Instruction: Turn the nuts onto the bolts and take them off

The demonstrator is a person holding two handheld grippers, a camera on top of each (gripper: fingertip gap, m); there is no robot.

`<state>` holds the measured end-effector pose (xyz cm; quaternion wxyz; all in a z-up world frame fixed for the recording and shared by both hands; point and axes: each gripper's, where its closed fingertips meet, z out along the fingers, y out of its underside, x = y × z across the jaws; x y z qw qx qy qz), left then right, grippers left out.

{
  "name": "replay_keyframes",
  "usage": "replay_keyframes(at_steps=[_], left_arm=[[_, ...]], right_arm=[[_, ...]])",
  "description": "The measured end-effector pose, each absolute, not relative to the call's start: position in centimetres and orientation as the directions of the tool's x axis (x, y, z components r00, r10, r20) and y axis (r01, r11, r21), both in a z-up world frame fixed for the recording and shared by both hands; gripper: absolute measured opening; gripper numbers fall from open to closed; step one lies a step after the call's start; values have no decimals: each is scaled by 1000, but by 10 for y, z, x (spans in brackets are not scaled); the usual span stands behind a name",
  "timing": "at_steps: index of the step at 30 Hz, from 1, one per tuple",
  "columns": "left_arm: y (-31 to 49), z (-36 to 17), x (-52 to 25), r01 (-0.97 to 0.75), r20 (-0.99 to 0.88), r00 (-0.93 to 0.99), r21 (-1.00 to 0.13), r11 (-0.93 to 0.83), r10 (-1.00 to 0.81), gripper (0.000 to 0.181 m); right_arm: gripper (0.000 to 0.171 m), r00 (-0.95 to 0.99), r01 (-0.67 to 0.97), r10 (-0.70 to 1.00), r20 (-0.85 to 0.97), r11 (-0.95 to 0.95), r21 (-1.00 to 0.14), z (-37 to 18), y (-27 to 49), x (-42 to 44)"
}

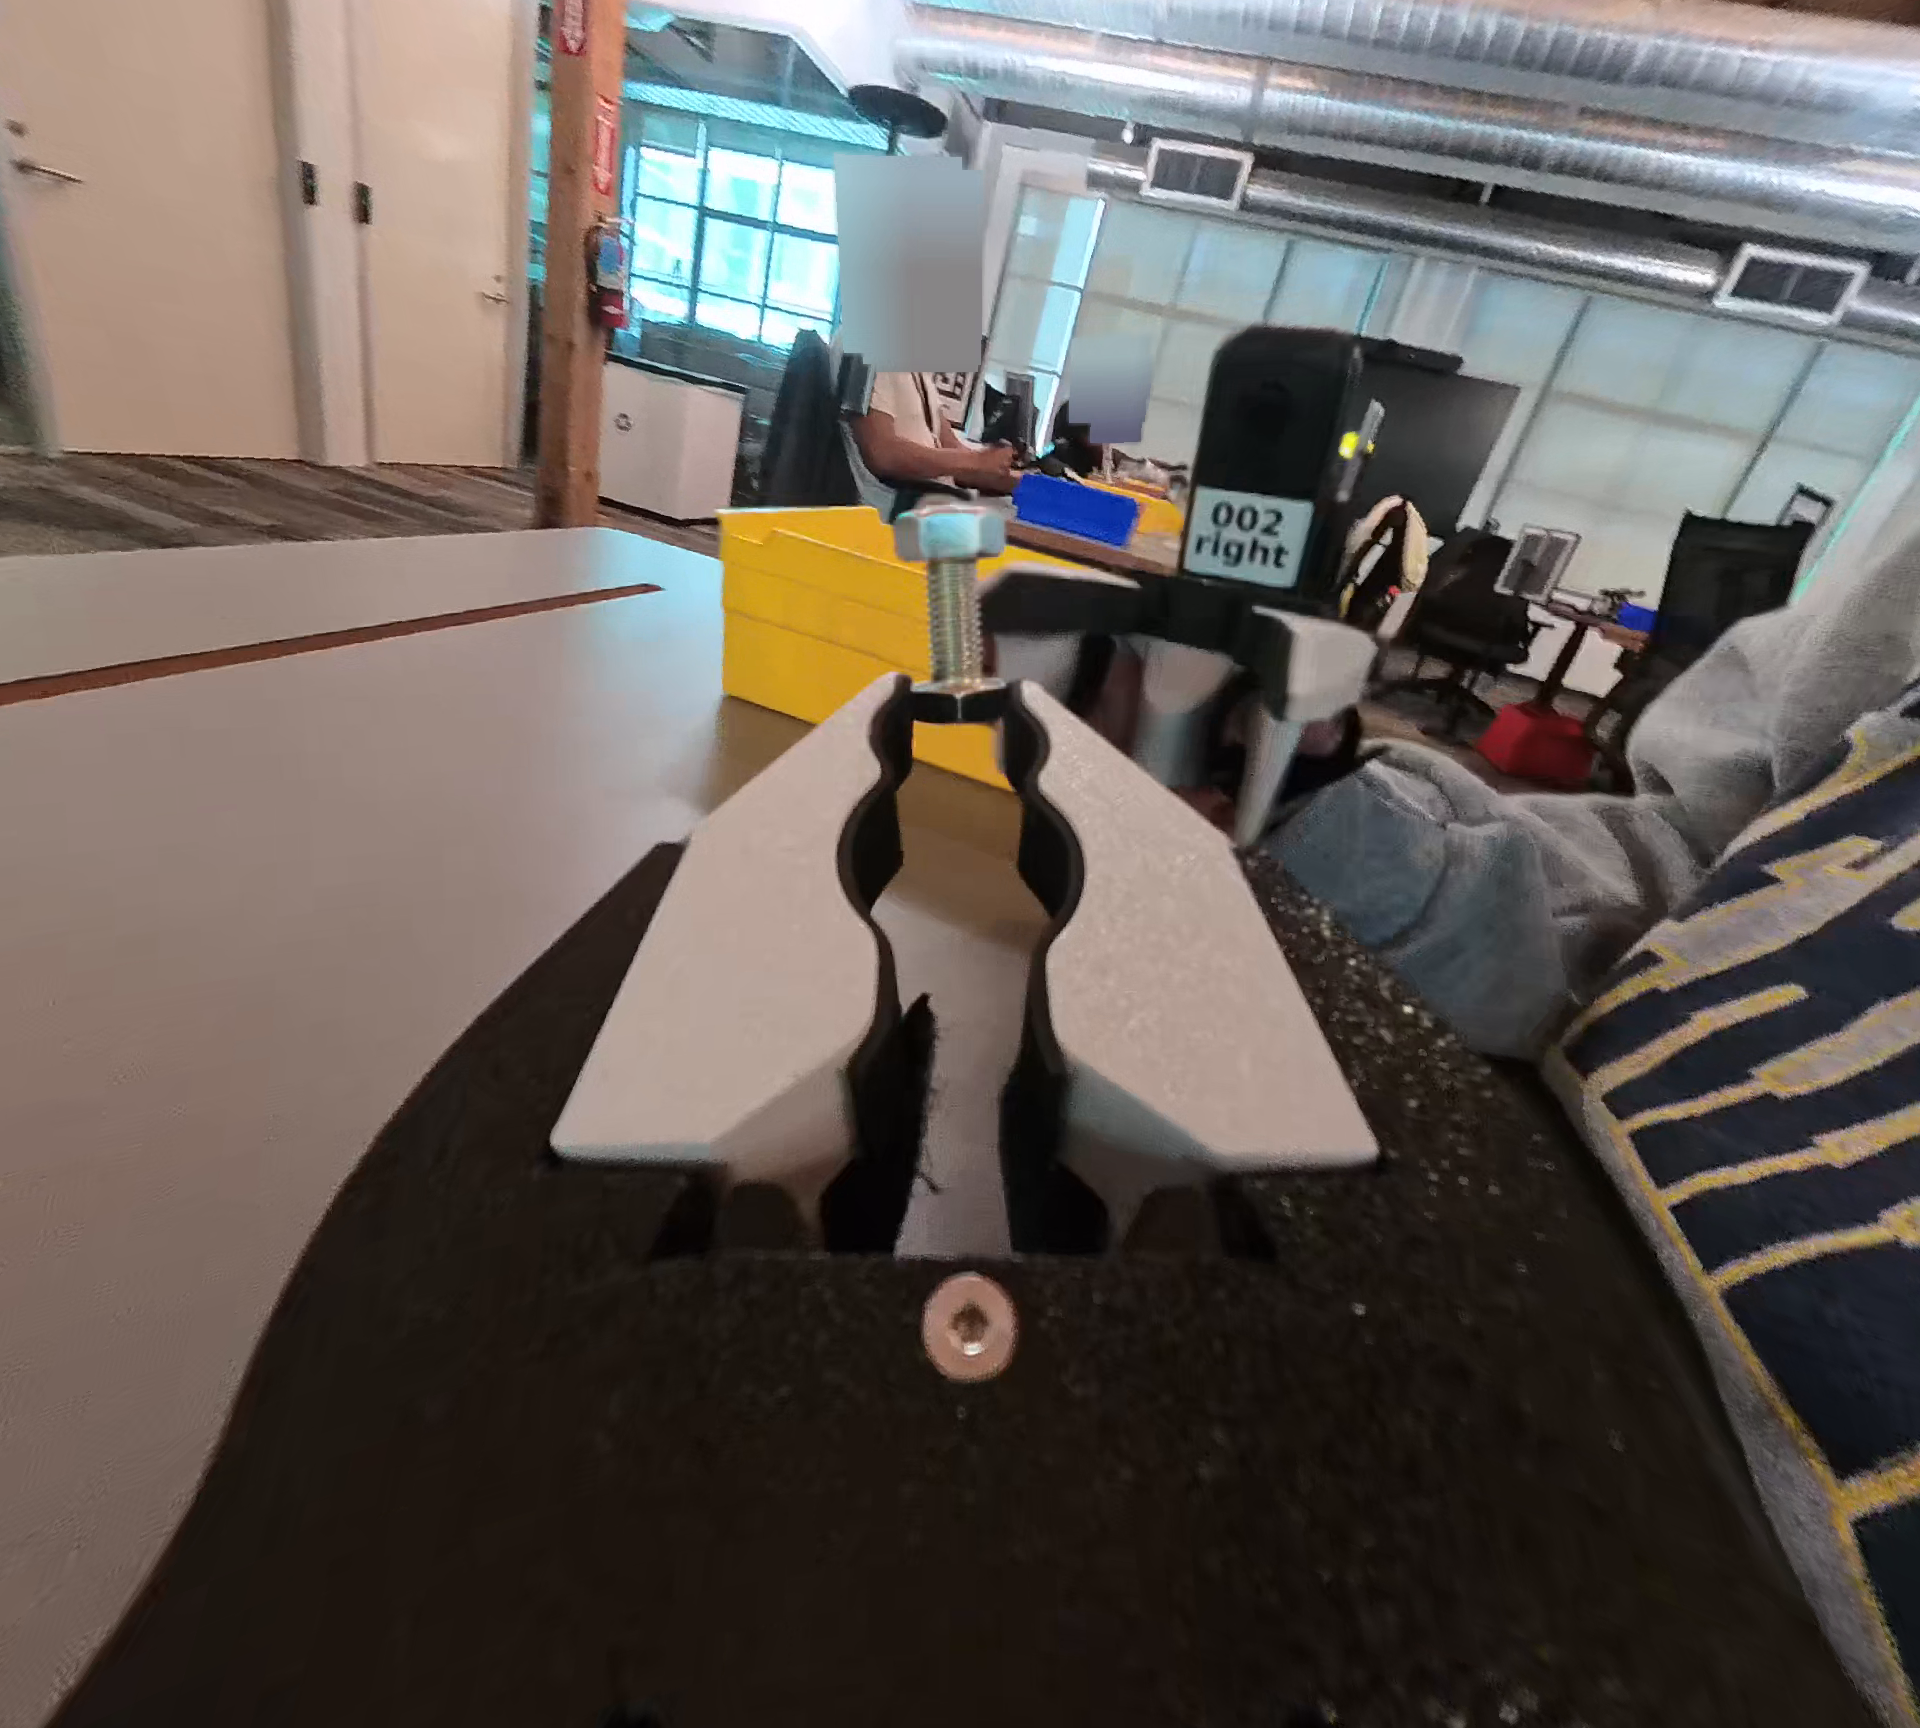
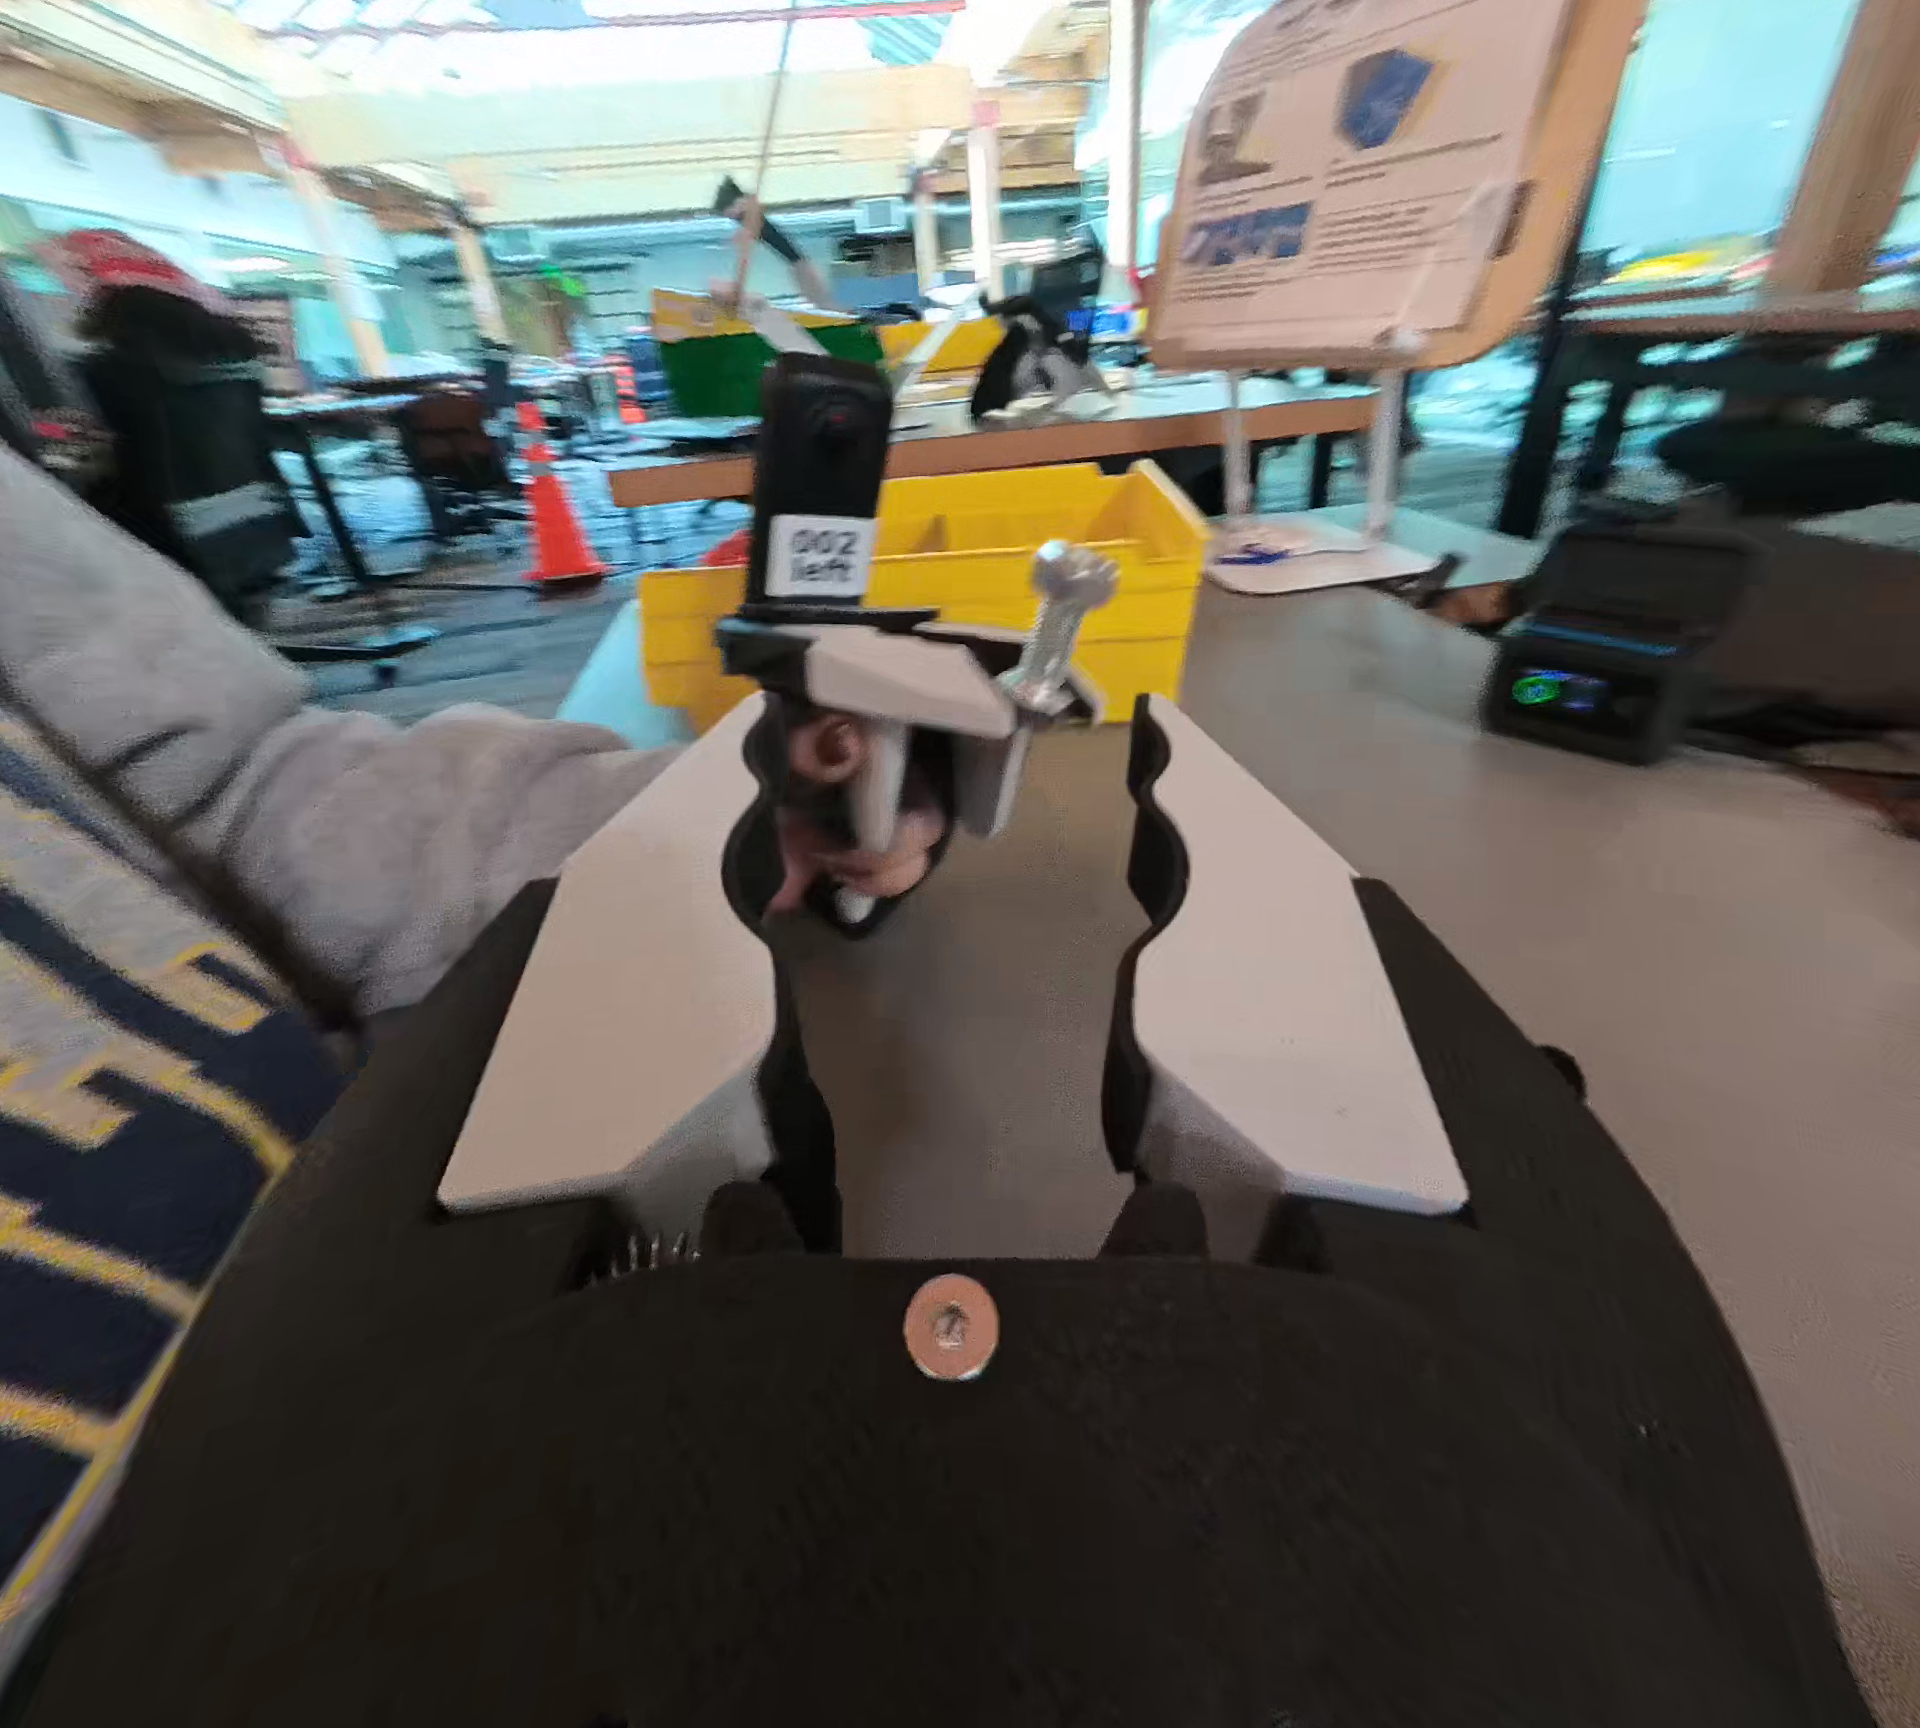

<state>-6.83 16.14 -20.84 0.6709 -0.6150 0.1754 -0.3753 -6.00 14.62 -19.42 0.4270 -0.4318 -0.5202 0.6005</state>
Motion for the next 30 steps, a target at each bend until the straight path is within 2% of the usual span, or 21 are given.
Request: replay_keyframes(at_steps=[3, 8, 9, 10, 11, 12, 14, 17, 23, 24, 25, 27, 30], left_arm=[[158, -217, -43, 242, 217, 592, -967, -86, -776, 15], [158, -219, -39, 217, 208, 589, -972, -95, -781, 15], [158, -218, -45, 215, 199, 604, -973, -84, -772, 15], [160, -215, -56, 229, 199, 638, -971, -63, -744, 15], [163, -213, -68, 258, 218, 671, -965, -52, -708, 15], [163, -210, -74, 286, 236, 671, -957, -49, -703, 15], [160, -216, -59, 241, 211, 647, -968, -67, -733, 15], [157, -228, -27, 130, 151, 604, -987, -91, -783, 15], [160, -216, -52, 232, 198, 641, -971, -59, -741, 15], [163, -215, -65, 252, 214, 675, -966, -52, -706, 15], [166, -214, -76, 279, 238, 694, -959, -51, -679, 15], [163, -211, -76, 298, 245, 668, -953, -49, -703, 15], [156, -216, -44, 240, 209, 582, -967, -79, -786, 15]], right_arm=[[78, -282, -116, 952, -123, -161, -980, -178, 148, -71], [72, -406, -64, 895, -187, -232, -971, -184, 129, -76], [77, -400, -61, 894, -201, -245, -968, -185, 131, -69], [74, -398, -56, 895, -200, -242, -969, -187, 134, -60], [57, -407, -50, 893, -193, -233, -971, -190, 136, -49], [57, -384, -59, 903, -192, -231, -971, -189, 142, -44], [65, -325, -73, 929, -177, -211, -975, -190, 153, -48], [73, -351, -74, 922, -164, -202, -977, -184, 145, -68], [75, -367, -108, 914, -172, -225, -968, -185, 135, -64], [62, -378, -105, 908, -178, -233, -967, -189, 137, -55], [57, -368, -103, 909, -194, -248, -963, -193, 142, -49], [69, -311, -117, 927, -210, -257, -959, -194, 155, -51], [81, -322, -144, 926, -199, -256, -956, -183, 153, -69]])
